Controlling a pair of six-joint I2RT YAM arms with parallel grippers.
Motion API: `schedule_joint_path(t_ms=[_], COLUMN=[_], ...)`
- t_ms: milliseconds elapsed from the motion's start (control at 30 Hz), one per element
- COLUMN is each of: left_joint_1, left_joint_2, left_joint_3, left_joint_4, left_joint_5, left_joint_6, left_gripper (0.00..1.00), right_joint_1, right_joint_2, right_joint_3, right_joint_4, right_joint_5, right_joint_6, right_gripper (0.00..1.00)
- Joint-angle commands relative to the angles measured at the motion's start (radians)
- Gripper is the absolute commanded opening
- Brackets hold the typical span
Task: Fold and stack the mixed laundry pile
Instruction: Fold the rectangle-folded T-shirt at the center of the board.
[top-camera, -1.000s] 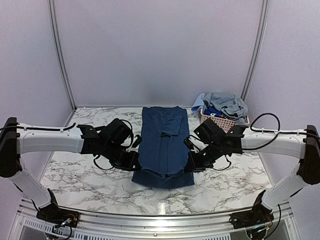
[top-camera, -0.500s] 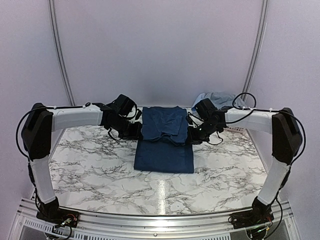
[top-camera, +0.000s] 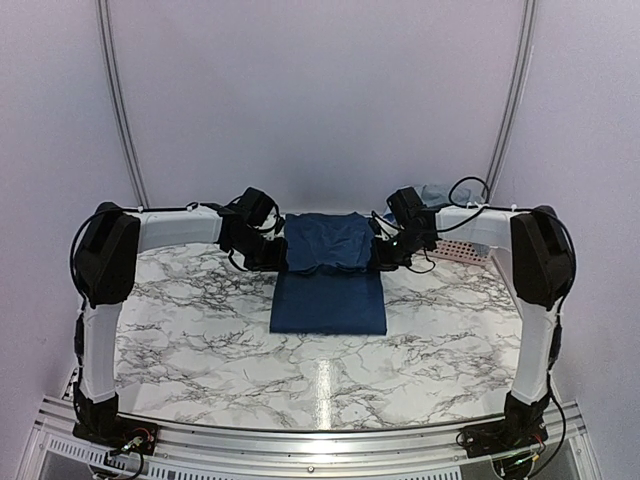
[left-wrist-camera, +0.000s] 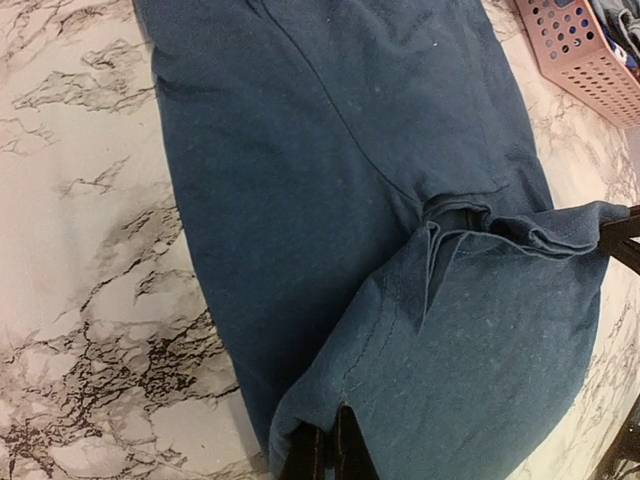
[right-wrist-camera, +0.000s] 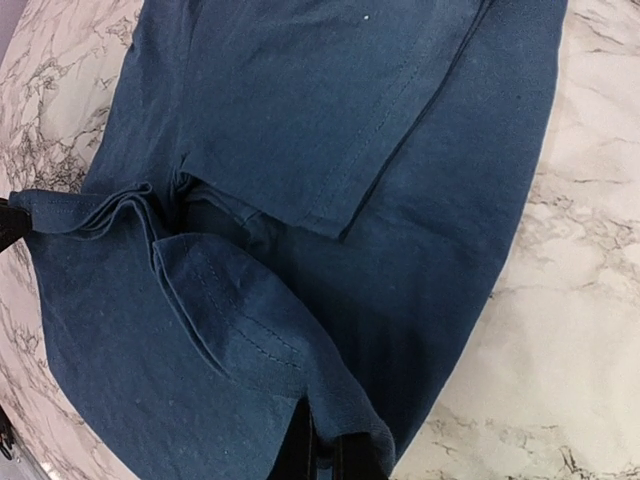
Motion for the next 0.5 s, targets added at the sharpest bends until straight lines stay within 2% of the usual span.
schedule_joint_path(t_ms=[0,233,300,367,467], left_joint_1=[0.023,0.035,0.037,0.042,0.049], left_joint_2=[0.044,0.085,0.095,0.092,0.022], left_joint_3=[0.032,0.047,0.056,0.061,0.035], left_joint_4=[0.006,0.039,0.045,0.045,0.049], left_joint_5=[0.017,0.029,0.035,0.057,0.043], left_joint_6=[0.010,0.006,0.006,0.002,0.007], left_gripper=[0.00,0.00,0.00,0.16,0.53], right_joint_1=[-0.020,-0.028,-0.030,-0.032,-0.036], right_joint_2=[0.051,0.094,0.101,0.095,0.038], right_joint_3=[0.064,0.076,0.090,0.113,0.133], right_joint_4=[0.017,0.038,0.039,0.022,-0.017], right_joint_5=[-0.029,-0.025,-0.022,-0.016,-0.003], right_joint_6=[-0.026,-0.026,-0.027,-0.030,-0.040], right_gripper=[0.00,0.00,0.09,0.24,0.47])
